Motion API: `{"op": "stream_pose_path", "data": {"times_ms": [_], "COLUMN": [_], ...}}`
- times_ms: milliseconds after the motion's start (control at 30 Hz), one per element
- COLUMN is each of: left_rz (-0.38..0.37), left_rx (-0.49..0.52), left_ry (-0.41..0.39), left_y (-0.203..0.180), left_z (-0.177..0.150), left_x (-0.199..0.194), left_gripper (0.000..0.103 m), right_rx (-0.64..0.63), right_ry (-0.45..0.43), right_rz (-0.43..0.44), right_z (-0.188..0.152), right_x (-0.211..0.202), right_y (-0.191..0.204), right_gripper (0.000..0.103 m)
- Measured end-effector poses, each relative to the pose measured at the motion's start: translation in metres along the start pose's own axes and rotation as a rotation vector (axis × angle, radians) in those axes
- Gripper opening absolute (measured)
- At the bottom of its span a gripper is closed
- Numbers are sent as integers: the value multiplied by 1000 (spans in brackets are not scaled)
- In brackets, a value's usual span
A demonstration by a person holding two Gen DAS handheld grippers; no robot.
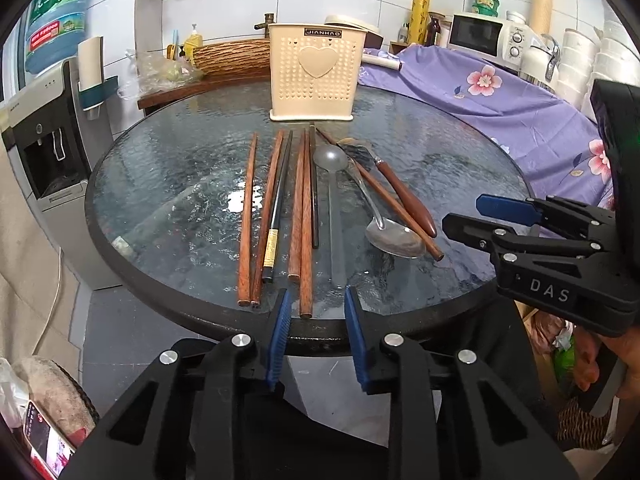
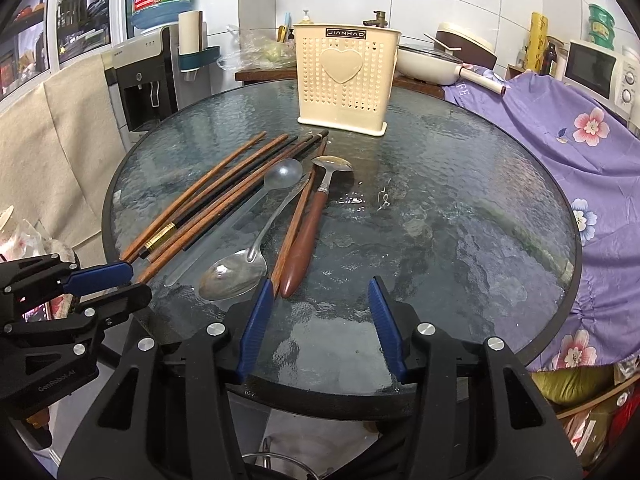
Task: Organize utensils
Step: 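Move both tools forward over the utensils lying on the glass table, then lower the left tool onto the chopsticks while the right tool approaches the wooden-handled spoon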
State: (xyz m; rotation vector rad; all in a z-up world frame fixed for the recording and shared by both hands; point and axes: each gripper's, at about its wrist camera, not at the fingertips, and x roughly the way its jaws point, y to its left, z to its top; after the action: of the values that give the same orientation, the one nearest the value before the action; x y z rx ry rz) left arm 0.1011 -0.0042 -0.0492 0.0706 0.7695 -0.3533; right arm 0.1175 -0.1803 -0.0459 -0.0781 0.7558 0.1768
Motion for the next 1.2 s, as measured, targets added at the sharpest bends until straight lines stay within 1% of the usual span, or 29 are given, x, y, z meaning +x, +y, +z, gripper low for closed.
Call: {"op": "stream_pose_path", "data": {"times_ms": [33,67,100,400,633,700,767,1000,1200], "left_rz": [2,4,3,10,16,15,10,2,-1], "left_rx": [-2,-2,-4,-7,1,-3,-11,-17,-19], "left_ry": [1,2,4,14,20,20,20,14,11], "left_y": [0,-1,-1,0,0,0,1,2,2], "left_z": [0,1,1,3,4,4,5,4,4], "left_x": [1,1,2,4,6,6,6,7,8], "left_gripper": [24,24,23,17,15,14,13,12,12], "right_rx": [-2,-3,0,-5,6,11,24,23,6], "right_ry": [4,7,12,31,47,51,48,75,70], "right_rz": [2,6,14,30,55,60,66,70,63], "right_z": [0,0,0,0,-1,0,0,-2,1], "right_x": [1,1,2,7,12,13,12,18,22], "right_y": [1,1,1,3,2,1,-1,-2,2], "right_gripper": [48,44,43,42,38,37,31,31,31]}}
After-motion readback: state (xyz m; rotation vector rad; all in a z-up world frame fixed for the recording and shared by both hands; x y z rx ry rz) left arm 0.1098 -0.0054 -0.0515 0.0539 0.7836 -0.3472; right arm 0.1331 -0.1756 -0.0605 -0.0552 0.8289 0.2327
